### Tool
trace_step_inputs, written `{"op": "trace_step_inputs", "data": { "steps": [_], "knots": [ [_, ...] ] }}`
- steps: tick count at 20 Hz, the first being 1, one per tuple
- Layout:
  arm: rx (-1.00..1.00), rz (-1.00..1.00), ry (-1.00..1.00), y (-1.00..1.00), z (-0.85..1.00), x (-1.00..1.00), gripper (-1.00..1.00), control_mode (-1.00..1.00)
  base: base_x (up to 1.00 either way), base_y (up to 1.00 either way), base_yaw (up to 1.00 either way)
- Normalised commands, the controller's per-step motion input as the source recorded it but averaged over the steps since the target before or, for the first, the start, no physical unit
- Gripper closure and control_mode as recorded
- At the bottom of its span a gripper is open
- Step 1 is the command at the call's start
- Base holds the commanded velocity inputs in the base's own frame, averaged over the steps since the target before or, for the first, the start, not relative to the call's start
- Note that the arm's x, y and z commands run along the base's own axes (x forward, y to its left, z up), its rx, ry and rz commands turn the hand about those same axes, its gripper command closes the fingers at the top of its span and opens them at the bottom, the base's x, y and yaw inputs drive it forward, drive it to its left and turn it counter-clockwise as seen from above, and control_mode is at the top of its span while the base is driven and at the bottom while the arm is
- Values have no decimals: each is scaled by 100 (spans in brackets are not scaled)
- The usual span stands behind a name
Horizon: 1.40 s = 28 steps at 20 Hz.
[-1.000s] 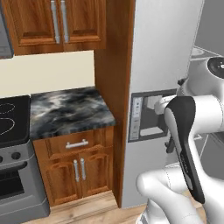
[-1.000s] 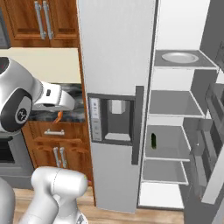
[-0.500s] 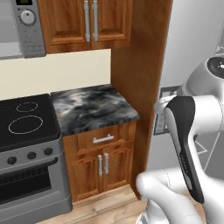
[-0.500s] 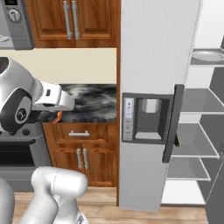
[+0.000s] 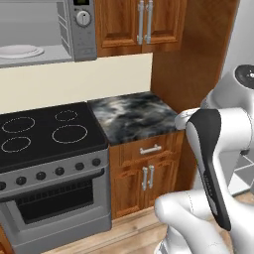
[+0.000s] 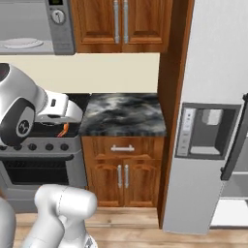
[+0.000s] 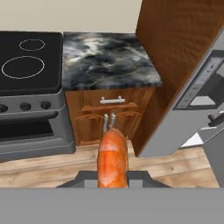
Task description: Transport the shrimp from the fridge to the microwave and turn on the microwave.
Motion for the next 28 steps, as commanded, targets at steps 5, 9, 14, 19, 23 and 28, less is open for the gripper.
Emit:
{"op": "trace_step_inputs", "data": {
  "steps": [5,9,14,19,23,28],
  "knots": [
    [0,0,0,0,0,0,100,100,22,60,12],
    [0,0,0,0,0,0,100,100,35,54,10],
    [0,0,0,0,0,0,100,100,40,45,1],
    [0,0,0,0,0,0,100,100,36,57,0],
    [0,0,0,0,0,0,100,100,13,62,0],
    [0,0,0,0,0,0,100,100,22,55,0]
  ]
}}
